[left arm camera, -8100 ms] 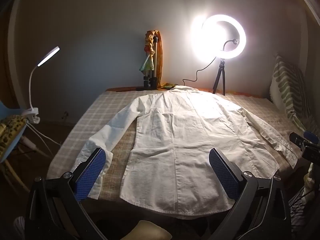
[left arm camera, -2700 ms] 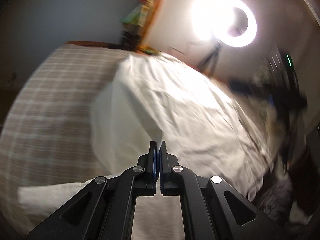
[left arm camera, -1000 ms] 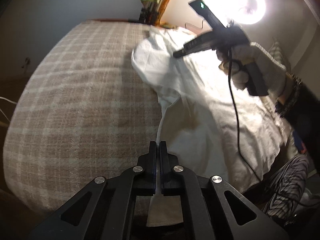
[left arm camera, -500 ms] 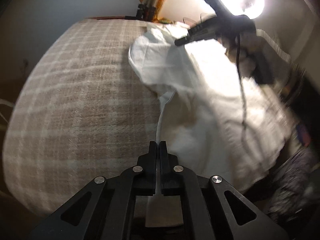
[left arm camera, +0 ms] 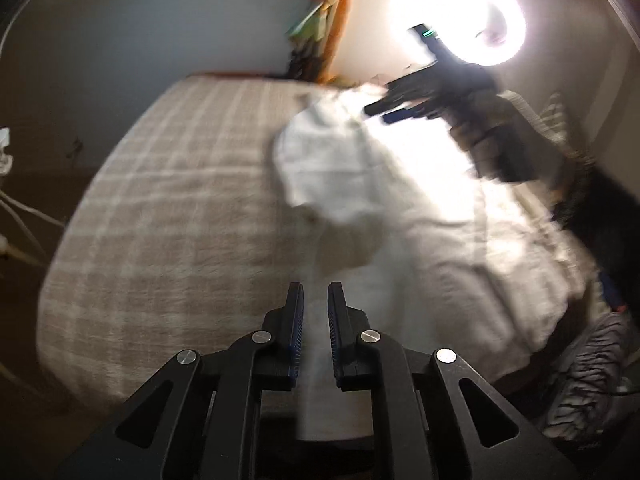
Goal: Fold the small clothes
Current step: 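Lift the held side edge and fold it toward the shirt's center, release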
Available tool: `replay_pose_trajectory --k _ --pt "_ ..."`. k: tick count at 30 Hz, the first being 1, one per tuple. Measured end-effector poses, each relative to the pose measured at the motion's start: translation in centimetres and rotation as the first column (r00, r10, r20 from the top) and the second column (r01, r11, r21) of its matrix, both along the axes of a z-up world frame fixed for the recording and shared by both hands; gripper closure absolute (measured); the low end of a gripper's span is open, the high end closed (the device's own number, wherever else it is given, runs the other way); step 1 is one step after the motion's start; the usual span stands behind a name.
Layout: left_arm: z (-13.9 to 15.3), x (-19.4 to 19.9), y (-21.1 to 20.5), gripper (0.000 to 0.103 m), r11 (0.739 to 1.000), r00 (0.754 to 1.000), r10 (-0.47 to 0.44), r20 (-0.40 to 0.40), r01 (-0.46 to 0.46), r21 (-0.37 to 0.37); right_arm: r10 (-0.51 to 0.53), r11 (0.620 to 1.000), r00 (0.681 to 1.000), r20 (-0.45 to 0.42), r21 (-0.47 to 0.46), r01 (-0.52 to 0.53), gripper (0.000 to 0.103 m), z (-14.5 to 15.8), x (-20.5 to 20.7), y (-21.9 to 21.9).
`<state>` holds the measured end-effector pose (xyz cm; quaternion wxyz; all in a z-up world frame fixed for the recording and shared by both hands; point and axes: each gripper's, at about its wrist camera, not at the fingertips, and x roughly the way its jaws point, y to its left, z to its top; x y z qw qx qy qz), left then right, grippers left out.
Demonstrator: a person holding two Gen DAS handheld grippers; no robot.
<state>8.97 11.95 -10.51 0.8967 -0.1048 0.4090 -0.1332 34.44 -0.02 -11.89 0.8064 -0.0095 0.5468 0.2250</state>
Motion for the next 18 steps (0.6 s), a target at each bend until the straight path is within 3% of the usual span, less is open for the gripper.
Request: replay_pose_trajectory --k 2,3,4,7,8,10,13,18 --pt "0.0 0.2 -1.3 0.081 0.996 0.997 -0.074 -0.024 0.073 -0.059 0.007 1.000 1.000 -0.007 -0.012 -0.007 0.061 -0.2 0.0 0.4" --pt "-0.4 0.5 -2.1 0.066 0.991 0.993 -0.108 -0.053 0.103 -0.080 0.011 1.000 1.000 -0.020 -0.011 -0.011 0.063 -0.5 0.0 0.6" --pt "-1.0 0.8 -2.9 0.058 0.988 0.988 -0.128 -0.084 0.120 -0.092 0.019 1.000 0.999 -0.041 -0.008 -0.019 0.066 -0.8 0.0 0.9" --pt "-2.7 1.2 -4.9 0.058 0.981 0.974 -0.179 -0.139 0.167 -0.094 0.061 0.997 0.996 -0.057 -0.035 -0.063 0.072 -1.8 -0.5 2.2" --pt "-3.2 1.1 -5.6 0.059 0.980 0.971 -0.191 -0.144 0.181 -0.077 0.073 0.996 0.996 -0.055 -0.056 -0.077 0.074 -2.1 -0.7 2.7" --pt "-3.9 1.0 -6.1 0.102 0.981 0.968 -0.195 -0.156 0.190 -0.047 0.086 0.992 0.995 -0.049 -0.091 -0.090 0.085 -2.7 -0.9 3.4" --pt "-3.4 0.6 -6.1 0.101 0.979 0.971 -0.201 -0.129 0.197 -0.045 0.077 0.990 0.997 -0.027 -0.116 -0.080 0.097 -2.6 -1.2 3.7" --pt "-0.6 0.2 -6.8 0.101 0.975 0.974 -0.221 -0.044 0.220 -0.021 0.089 0.990 0.996 0.012 -0.113 -0.087 0.103 -0.5 -1.4 3.5"
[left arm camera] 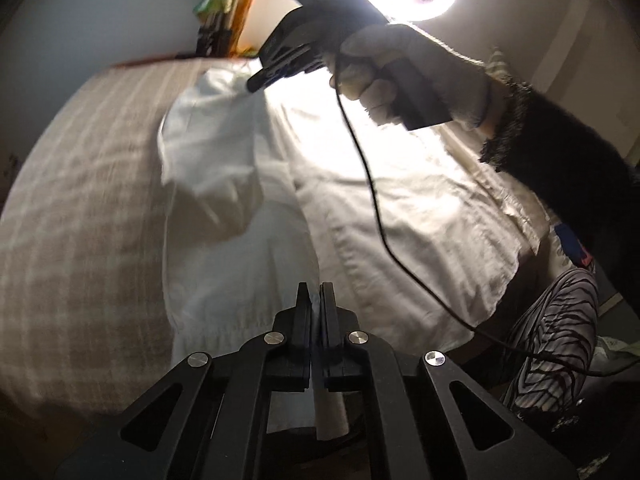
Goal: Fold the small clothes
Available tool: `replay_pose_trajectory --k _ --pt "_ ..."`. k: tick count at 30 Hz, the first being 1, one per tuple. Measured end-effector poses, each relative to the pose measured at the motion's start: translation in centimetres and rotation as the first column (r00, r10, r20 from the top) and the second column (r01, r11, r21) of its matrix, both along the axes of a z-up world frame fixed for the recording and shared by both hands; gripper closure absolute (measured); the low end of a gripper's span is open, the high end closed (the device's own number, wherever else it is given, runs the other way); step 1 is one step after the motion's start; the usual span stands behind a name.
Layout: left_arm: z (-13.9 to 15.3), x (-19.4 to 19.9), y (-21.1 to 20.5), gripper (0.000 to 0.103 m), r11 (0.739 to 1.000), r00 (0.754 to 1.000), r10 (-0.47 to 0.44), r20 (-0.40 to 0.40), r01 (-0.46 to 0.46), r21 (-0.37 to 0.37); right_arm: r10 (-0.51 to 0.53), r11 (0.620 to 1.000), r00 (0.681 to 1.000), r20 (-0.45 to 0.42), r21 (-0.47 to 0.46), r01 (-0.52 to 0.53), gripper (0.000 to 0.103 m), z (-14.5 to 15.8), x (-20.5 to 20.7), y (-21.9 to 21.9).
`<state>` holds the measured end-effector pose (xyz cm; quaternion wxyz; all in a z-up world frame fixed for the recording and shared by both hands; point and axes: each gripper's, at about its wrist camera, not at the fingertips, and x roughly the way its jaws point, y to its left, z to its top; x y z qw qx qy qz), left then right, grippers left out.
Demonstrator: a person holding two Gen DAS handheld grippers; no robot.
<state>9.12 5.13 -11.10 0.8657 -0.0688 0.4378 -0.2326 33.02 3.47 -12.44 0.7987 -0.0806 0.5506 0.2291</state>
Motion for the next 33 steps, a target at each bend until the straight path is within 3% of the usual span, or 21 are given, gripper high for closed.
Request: replay_pose_trajectory --k 5,7,8,11,15,20,21,24,28,31,33 --pt "-0.2 0.6 -3.4 0.101 0.995 0.996 -0.087 0.015 0.086 0.046 -0.033 0.997 0.999 -0.030 0.073 0.035 0.099 0.9 1.0 -1.4" --pt "-1.0 0.9 -4.4 0.101 0.991 0.993 -0.116 -0.001 0.116 0.062 -0.070 0.995 0.997 -0.040 0.073 0.073 0.073 0.6 1.4 -2.4" --pt "-1.5 1.1 -5.0 0.101 0.990 0.992 -0.127 -0.012 0.127 0.064 -0.082 0.992 0.996 -0.039 0.089 0.086 0.072 0.6 1.5 -2.9" --pt "-2.3 1.3 -5.8 0.101 0.988 0.991 -0.132 -0.019 0.134 0.076 -0.087 0.983 0.993 -0.082 0.157 0.099 0.071 0.7 1.5 -4.3" --pt "-2.7 1.3 -6.7 0.101 0.984 0.989 -0.150 -0.007 0.150 0.098 -0.038 0.986 0.997 -0.066 0.158 0.049 0.073 0.5 0.9 -3.7" --pt "-3.1 0.7 -7.1 0.101 0.972 0.983 -0.183 0.016 0.178 0.155 0.149 0.953 0.989 0.000 0.268 -0.144 0.075 0.7 -2.2 -0.7" --pt "-3.2 0.4 -7.1 0.100 0.968 0.981 -0.192 0.013 0.187 0.165 0.190 0.950 0.982 0.006 0.250 -0.185 0.075 0.4 -3.0 0.1" --pt "-3.0 -0.8 -6.7 0.090 0.965 0.979 -0.203 0.018 0.197 0.172 0.251 0.966 0.968 0.010 0.059 -0.251 0.076 -1.5 -4.4 1.9" --pt "-2.1 -2.6 -5.1 0.084 0.971 0.981 -0.193 0.000 0.191 0.144 0.177 0.979 0.984 0.012 -0.109 -0.175 0.079 -2.4 -4.2 0.3" --pt "-1.2 -3.3 -0.9 0.077 0.996 0.999 -0.037 0.021 0.035 0.085 0.129 0.980 0.992 0.019 -0.157 -0.124 0.076 -1.7 -4.2 -1.6" --pt "-1.1 -2.9 1.6 0.075 0.995 0.998 0.067 0.021 -0.068 0.066 0.119 0.977 0.993 0.026 -0.180 -0.113 0.075 -1.0 -4.3 -2.3"
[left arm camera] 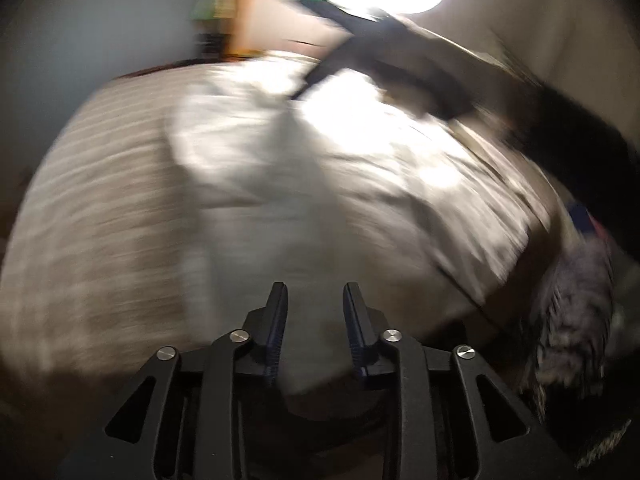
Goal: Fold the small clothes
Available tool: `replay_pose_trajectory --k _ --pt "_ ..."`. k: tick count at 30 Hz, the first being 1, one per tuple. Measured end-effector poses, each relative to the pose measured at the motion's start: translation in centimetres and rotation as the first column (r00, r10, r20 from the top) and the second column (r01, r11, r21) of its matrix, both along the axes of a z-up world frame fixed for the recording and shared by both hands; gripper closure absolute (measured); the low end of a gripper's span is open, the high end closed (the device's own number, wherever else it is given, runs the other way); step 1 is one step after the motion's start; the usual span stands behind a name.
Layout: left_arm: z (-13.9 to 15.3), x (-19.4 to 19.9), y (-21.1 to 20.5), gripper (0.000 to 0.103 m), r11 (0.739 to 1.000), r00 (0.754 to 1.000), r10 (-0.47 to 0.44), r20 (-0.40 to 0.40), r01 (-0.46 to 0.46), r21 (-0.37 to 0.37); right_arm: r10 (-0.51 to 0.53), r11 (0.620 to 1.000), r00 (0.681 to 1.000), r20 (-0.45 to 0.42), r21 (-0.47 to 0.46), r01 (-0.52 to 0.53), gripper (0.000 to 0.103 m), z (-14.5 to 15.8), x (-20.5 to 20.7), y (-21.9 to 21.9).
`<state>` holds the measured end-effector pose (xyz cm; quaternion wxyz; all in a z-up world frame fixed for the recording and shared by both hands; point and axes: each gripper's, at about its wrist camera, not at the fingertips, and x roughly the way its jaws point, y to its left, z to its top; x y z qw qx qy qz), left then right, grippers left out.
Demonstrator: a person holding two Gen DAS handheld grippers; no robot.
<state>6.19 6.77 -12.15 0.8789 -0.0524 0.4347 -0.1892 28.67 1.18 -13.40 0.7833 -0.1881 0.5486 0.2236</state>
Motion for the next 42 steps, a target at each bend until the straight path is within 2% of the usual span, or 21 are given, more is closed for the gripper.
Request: replay_pose_trajectory --k 3,5,9,11,13,14,17,19,21,28,33,36,38,40,42 --pt "-0.5 1.4 3.1 0.069 0.991 0.992 0.119 -0.044 -0.122 -0.051 0.005 0.999 1.000 0.023 0.034 -0.006 0.072 1.7 -0.5 -0.3" --pt "-1.2 2.4 3.8 0.060 0.987 0.986 0.146 -0.080 -0.151 -0.063 0.025 0.997 0.999 0.034 0.068 -0.027 0.070 2.9 -1.2 0.4" --pt "-2.5 4.3 3.1 0.059 0.988 0.982 0.147 -0.119 -0.151 -0.025 0.050 0.987 0.999 -0.002 0.155 -0.049 0.067 3.8 -1.3 2.5" --pt "-2.5 4.6 2.9 0.059 0.987 0.983 0.151 -0.106 -0.156 -0.033 0.058 0.980 0.998 -0.039 0.192 -0.050 0.060 3.7 -1.7 3.7" --pt "-2.6 4.7 2.8 0.059 0.987 0.984 0.140 -0.112 -0.147 -0.061 0.059 0.979 0.997 -0.052 0.200 -0.048 0.045 3.4 -1.9 5.4" --pt "-2.7 4.7 3.1 0.059 0.987 0.984 0.139 -0.110 -0.147 -0.065 0.056 0.980 0.997 -0.055 0.194 -0.045 0.044 3.1 -1.9 6.3" --pt "-2.8 4.8 2.9 0.065 0.986 0.986 0.133 -0.106 -0.142 -0.087 0.039 0.984 0.996 -0.078 0.178 -0.024 0.044 2.0 -1.1 8.5" --pt "-3.0 4.8 2.6 0.086 0.984 0.985 0.130 -0.112 -0.142 -0.104 0.022 0.983 0.994 -0.105 0.183 -0.003 0.044 1.2 -0.5 9.7" --pt "-3.2 5.0 2.6 0.095 0.984 0.986 0.123 -0.116 -0.136 -0.118 0.006 0.983 0.991 -0.130 0.180 0.018 0.044 0.3 0.2 10.8" --pt "-2.9 4.4 3.2 0.098 0.971 0.986 0.116 -0.118 -0.137 -0.198 -0.029 0.997 0.989 -0.146 0.072 0.040 0.044 -2.4 0.9 13.0" --pt "-2.1 4.4 3.2 0.099 0.964 0.990 0.101 -0.100 -0.122 -0.236 0.021 0.999 0.990 -0.137 -0.033 -0.026 0.044 -3.1 0.4 13.9" --pt "-1.6 4.3 2.8 0.099 0.964 0.992 0.089 -0.085 -0.107 -0.244 0.056 0.993 0.991 -0.125 -0.096 -0.068 0.052 -3.3 0.0 14.6" --pt "-1.4 4.3 2.6 0.099 0.966 0.994 0.085 -0.072 -0.100 -0.239 0.065 0.993 0.991 -0.121 -0.088 -0.076 0.067 -3.2 -0.2 14.8" --pt "-1.2 4.2 2.6 0.099 0.966 0.994 0.082 -0.067 -0.096 -0.242 0.055 0.995 0.993 -0.107 -0.078 -0.063 0.087 -3.1 -0.3 14.9" --pt "-1.1 4.2 2.6 0.100 0.965 0.995 0.079 -0.064 -0.092 -0.244 0.048 0.997 0.992 -0.116 -0.049 -0.054 0.100 -2.9 -0.4 14.8"
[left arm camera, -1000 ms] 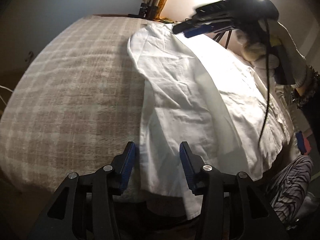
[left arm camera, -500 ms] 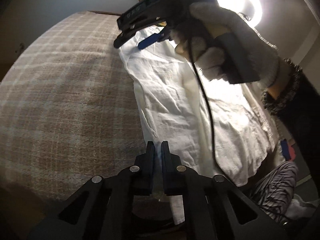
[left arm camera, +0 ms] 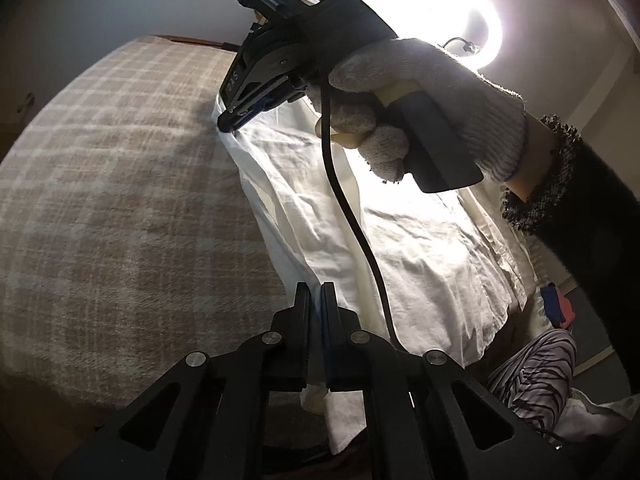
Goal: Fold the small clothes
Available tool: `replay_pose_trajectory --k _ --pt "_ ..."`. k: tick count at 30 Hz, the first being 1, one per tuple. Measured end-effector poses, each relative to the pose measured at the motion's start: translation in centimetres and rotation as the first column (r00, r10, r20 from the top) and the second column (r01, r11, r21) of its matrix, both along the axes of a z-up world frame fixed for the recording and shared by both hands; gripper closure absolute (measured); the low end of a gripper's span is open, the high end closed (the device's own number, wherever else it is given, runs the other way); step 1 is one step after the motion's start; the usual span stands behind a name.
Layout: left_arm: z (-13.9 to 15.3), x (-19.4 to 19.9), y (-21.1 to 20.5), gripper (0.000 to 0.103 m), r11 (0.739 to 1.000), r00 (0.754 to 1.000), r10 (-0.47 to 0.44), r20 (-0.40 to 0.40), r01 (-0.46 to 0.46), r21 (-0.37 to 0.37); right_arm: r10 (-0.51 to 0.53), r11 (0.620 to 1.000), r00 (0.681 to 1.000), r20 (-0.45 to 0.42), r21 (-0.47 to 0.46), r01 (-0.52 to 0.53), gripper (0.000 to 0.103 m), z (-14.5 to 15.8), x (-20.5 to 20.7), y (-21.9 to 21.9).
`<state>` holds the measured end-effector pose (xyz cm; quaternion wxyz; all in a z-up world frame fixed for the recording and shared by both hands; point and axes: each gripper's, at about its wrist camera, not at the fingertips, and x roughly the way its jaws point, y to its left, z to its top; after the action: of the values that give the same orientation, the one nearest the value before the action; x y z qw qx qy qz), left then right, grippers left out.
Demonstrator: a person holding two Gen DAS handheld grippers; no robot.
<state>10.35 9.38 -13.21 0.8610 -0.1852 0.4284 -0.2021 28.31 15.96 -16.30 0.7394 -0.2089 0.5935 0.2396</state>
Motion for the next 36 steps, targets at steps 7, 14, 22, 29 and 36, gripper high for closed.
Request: replay_pose_trajectory --k 7,14,22,29,36 --pt "0.7 -0.2 -0.4 0.100 1.000 1.000 -0.019 0.023 0.019 -0.008 -0.072 0.982 0.997 -0.008 0.175 0.073 0.103 2.4 -0.2 -3.7" --pt "2.7 0.3 -4.2 0.100 0.993 0.990 -0.120 0.079 0.118 0.027 -0.181 0.904 0.983 -0.001 0.393 0.167 0.103 6.5 -0.1 -11.5" --pt "3.4 1.1 -9.4 0.100 0.965 0.962 -0.259 0.087 0.255 0.057 -0.312 0.829 0.950 0.004 0.489 0.270 0.103 7.9 -0.8 -19.8" --pt "2.7 1.0 -12.4 0.100 0.933 0.936 -0.346 0.060 0.337 0.127 -0.408 0.786 0.912 -0.043 0.491 0.375 0.103 5.8 -1.1 -25.4" --pt "3.3 0.4 -12.2 0.098 0.924 0.923 -0.382 0.048 0.379 0.059 -0.440 0.783 0.894 -0.081 0.454 0.426 0.103 3.3 -0.5 -27.1"
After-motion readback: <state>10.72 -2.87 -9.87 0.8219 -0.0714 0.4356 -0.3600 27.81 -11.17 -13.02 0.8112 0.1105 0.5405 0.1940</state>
